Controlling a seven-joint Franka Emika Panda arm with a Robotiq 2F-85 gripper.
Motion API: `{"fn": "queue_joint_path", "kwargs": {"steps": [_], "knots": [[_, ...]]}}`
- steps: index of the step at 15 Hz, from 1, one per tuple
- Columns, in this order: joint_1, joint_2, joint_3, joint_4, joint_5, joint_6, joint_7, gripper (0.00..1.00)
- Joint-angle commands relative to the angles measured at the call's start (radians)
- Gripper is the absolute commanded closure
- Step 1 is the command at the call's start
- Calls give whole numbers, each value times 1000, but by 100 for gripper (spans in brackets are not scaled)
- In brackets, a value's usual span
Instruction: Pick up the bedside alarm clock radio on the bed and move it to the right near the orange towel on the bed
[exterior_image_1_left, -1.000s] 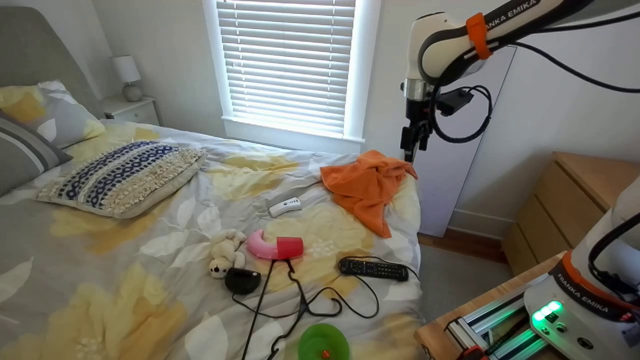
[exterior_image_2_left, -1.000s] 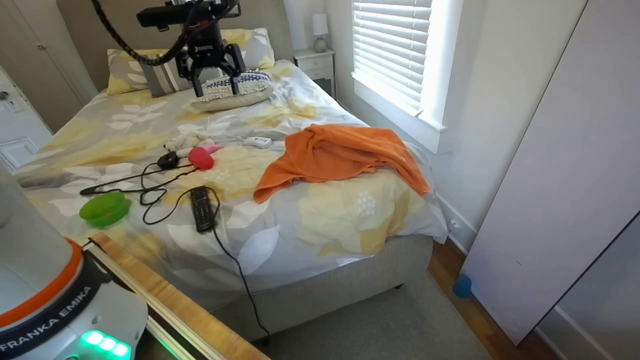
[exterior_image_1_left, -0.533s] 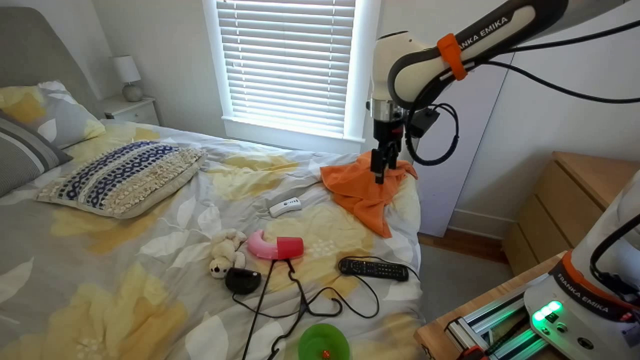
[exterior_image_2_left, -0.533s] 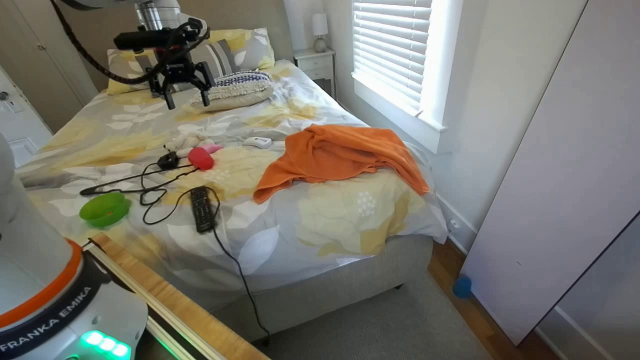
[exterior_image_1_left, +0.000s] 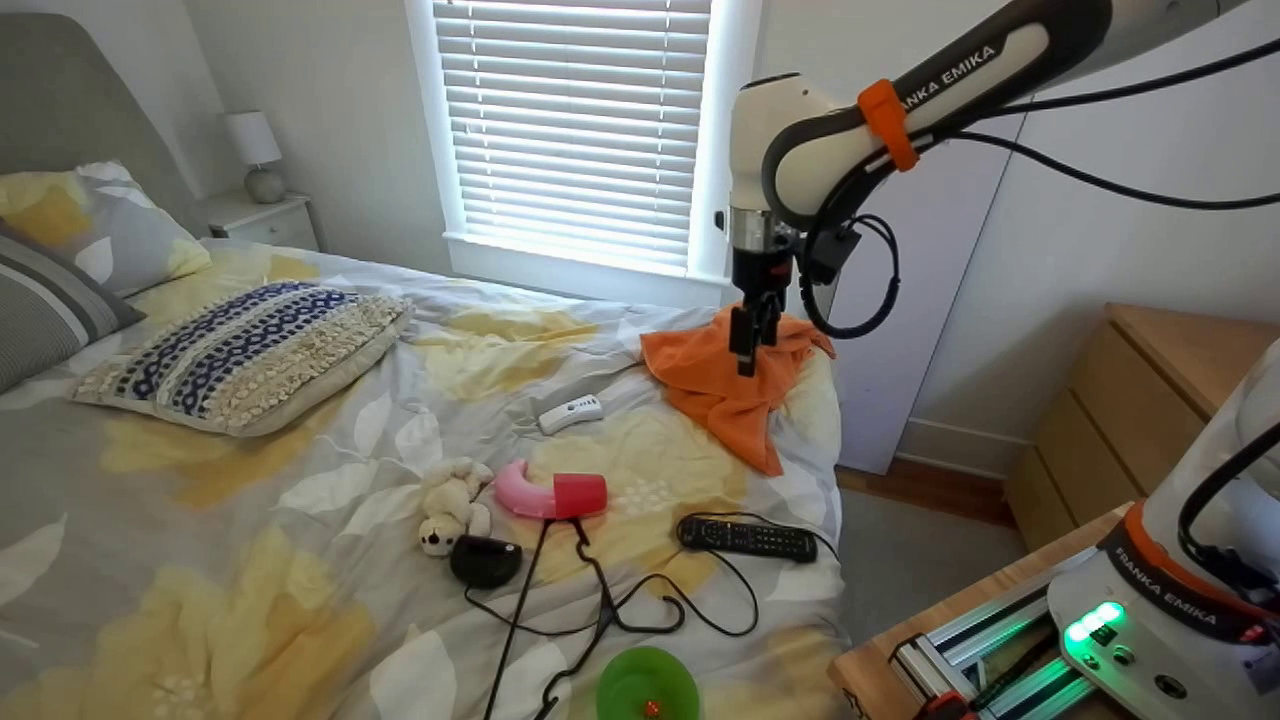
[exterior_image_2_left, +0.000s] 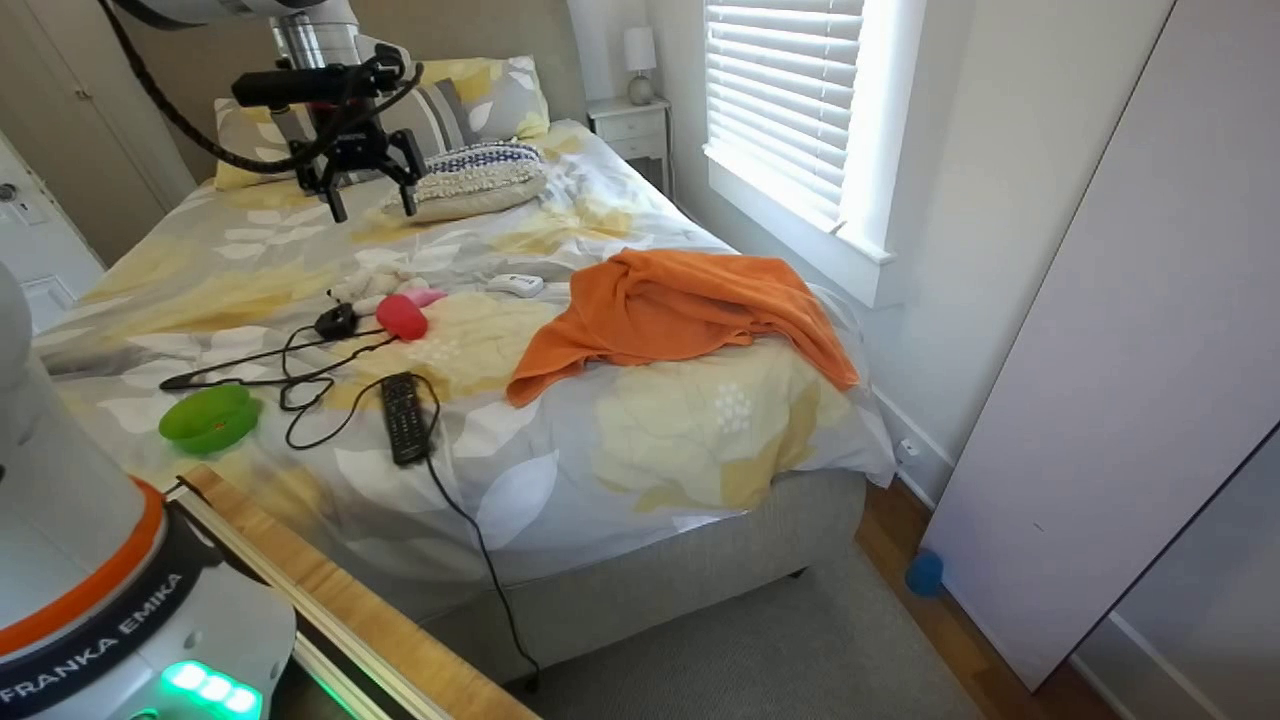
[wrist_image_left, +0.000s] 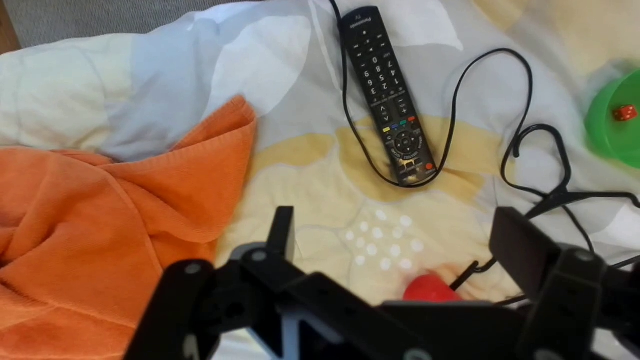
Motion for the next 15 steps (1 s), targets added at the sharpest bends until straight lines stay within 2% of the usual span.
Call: {"fn": "queue_joint_path", "kwargs": {"steps": [1, 3, 10, 15], "knots": [[2, 0, -1, 2, 0, -2, 0, 0], [14, 44, 9, 46, -26, -5, 15, 0], [79, 230, 69, 238, -30, 8, -80, 0], [138, 404, 129, 399, -25, 7, -229, 0]]}}
